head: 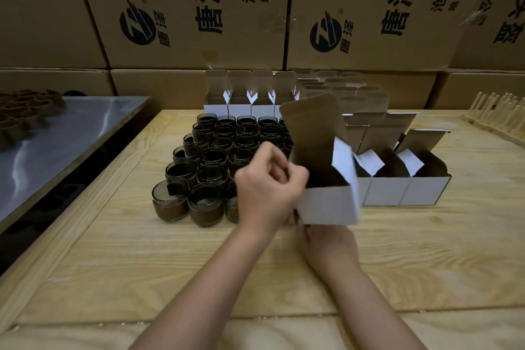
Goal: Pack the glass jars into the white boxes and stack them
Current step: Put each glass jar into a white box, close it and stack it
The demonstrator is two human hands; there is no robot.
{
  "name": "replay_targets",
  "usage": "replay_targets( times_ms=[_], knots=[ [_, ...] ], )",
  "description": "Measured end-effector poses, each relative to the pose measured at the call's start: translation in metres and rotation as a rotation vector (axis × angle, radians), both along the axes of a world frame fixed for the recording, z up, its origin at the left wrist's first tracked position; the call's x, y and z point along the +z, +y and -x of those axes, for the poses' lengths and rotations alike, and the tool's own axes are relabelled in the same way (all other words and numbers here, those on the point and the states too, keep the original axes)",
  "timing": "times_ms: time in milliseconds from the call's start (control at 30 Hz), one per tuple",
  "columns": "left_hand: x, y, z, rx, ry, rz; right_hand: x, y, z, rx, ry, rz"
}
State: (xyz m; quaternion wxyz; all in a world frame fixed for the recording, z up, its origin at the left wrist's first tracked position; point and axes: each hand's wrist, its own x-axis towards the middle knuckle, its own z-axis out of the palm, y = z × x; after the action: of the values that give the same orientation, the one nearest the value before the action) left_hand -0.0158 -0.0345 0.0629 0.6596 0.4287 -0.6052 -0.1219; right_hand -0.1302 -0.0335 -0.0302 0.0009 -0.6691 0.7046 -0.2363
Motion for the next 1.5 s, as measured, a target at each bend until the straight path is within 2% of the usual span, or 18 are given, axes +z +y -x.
replay_targets(
  times_ms=[100, 133, 233, 400, 533, 633, 700, 767, 967, 1167, 1333, 1433, 1500],
  knots=[
    [0.0, 0.004, -0.03, -0.024, -0.056, 0.035, 0.002, 0.003, 0.004, 0.023, -0.345, 0.012],
    [-0.002, 0.005, -0.039, -0.02, -0.079, 0.045, 0.004, 0.004, 0.005, 0.045, -0.348, 0.014],
    [-0.011, 0.009, -0.06, 0.037, -0.132, 0.076, 0.007, 0.007, 0.005, 0.072, -0.1, 0.014],
    [-0.029, 0.019, -0.072, 0.036, -0.238, 0.151, 0.013, 0.012, 0.006, 0.049, -0.215, 0.091],
    [-0.041, 0.021, -0.07, 0.022, -0.347, 0.214, 0.024, 0.019, 0.003, 0.212, -0.576, 0.385],
    [-0.048, 0.021, -0.067, 0.024, -0.361, 0.194, 0.03, 0.025, -0.006, 0.429, -0.784, 0.41],
    [-0.05, 0.021, -0.066, 0.018, -0.335, 0.16, 0.03, 0.025, -0.015, 0.527, -0.836, 0.3],
    [-0.052, 0.021, -0.067, 0.0, -0.302, 0.12, 0.028, 0.022, -0.022, 0.533, -0.795, 0.229],
    [-0.055, 0.016, -0.069, -0.177, -0.135, -0.014, 0.024, 0.016, -0.018, 0.515, -0.798, 0.24],
    [-0.056, 0.012, -0.069, -0.211, -0.163, -0.027, 0.026, 0.016, -0.017, 0.539, -0.793, 0.218],
    [-0.061, 0.012, -0.068, -0.269, 0.016, -0.086, 0.027, 0.017, -0.01, 0.524, -0.918, 0.118],
    [-0.064, 0.009, -0.071, -0.364, 0.16, -0.186, 0.03, 0.017, -0.005, 0.504, -1.189, -0.076],
    [-0.067, 0.004, -0.078, -0.483, 0.32, -0.318, 0.032, 0.015, -0.003, 0.516, -1.281, -0.159]
  ],
)
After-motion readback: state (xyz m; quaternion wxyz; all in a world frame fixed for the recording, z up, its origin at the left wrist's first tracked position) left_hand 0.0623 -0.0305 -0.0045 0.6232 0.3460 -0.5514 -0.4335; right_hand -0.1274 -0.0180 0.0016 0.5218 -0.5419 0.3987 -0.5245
